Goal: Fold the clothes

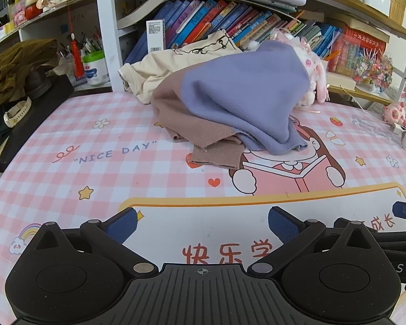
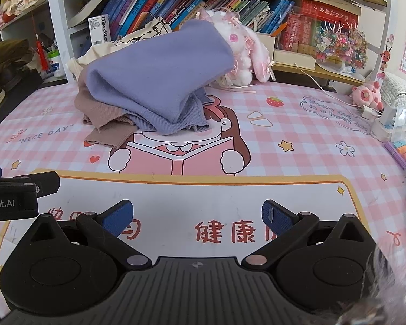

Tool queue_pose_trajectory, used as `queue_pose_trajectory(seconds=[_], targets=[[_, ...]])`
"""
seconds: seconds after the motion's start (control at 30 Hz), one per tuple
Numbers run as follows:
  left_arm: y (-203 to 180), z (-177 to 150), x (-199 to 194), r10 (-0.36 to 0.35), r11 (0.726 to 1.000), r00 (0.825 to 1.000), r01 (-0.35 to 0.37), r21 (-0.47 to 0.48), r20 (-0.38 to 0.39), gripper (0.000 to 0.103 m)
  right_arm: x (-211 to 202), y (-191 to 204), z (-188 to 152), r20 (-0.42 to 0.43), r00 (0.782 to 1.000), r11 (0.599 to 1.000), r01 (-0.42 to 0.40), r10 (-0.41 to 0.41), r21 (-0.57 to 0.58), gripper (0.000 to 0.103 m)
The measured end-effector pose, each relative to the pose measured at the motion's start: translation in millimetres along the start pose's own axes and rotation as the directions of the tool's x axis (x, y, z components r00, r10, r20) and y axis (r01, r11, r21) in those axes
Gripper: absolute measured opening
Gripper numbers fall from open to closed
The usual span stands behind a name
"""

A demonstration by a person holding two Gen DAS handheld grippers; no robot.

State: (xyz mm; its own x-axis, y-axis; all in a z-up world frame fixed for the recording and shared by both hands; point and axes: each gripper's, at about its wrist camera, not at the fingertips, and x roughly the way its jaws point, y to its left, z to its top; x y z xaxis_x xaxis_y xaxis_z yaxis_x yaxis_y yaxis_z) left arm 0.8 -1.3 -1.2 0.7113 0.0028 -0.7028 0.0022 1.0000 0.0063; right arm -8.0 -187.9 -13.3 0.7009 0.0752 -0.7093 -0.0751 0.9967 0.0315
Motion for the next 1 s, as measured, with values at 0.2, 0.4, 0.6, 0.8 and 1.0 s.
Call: queue_pose_trajectory(seconds=[0.2, 0.4, 0.6, 0.8, 1.0], targets=[[0.7, 1.1, 0.1, -0.003, 1.0, 1.0, 0.003, -0.002, -0.003, 0.103, 0.0, 0.1, -0.2, 0.002, 1.0, 1.0, 0.004, -0.004, -0.002, 0.103], [1.5, 2.2, 0.9, -0.004, 1.0, 1.0, 0.004, -0.005, -0.005, 0.103, 0.2, -0.1, -0.1, 0.005, 1.0, 1.0, 0.004, -0.004, -0.002, 0.103], [0.3, 1.5, 1.6, -0.007, 1.0, 1.0, 0.007, -0.002, -0.004, 0.103, 0.7, -0.2, 0.8, 0.007, 1.0, 1.0, 0.006, -0.006, -0.004, 0.103], [0.8, 2.4, 2.4, -0.011, 1.0, 1.0, 0.011, 0.001, -0.013, 0.103, 1.5, -0.5, 1.0, 0.008, 1.0, 1.0, 0.006, -0.006, -0.005, 0.103], [1.3, 2.3, 3.1, -0.012, 1.0, 1.0, 0.012, 0.003, -0.015, 0.103, 2.8, -0.1, 2.3, 0.006, 1.0, 1.0, 0.005, -0.005, -0.005, 0.103]])
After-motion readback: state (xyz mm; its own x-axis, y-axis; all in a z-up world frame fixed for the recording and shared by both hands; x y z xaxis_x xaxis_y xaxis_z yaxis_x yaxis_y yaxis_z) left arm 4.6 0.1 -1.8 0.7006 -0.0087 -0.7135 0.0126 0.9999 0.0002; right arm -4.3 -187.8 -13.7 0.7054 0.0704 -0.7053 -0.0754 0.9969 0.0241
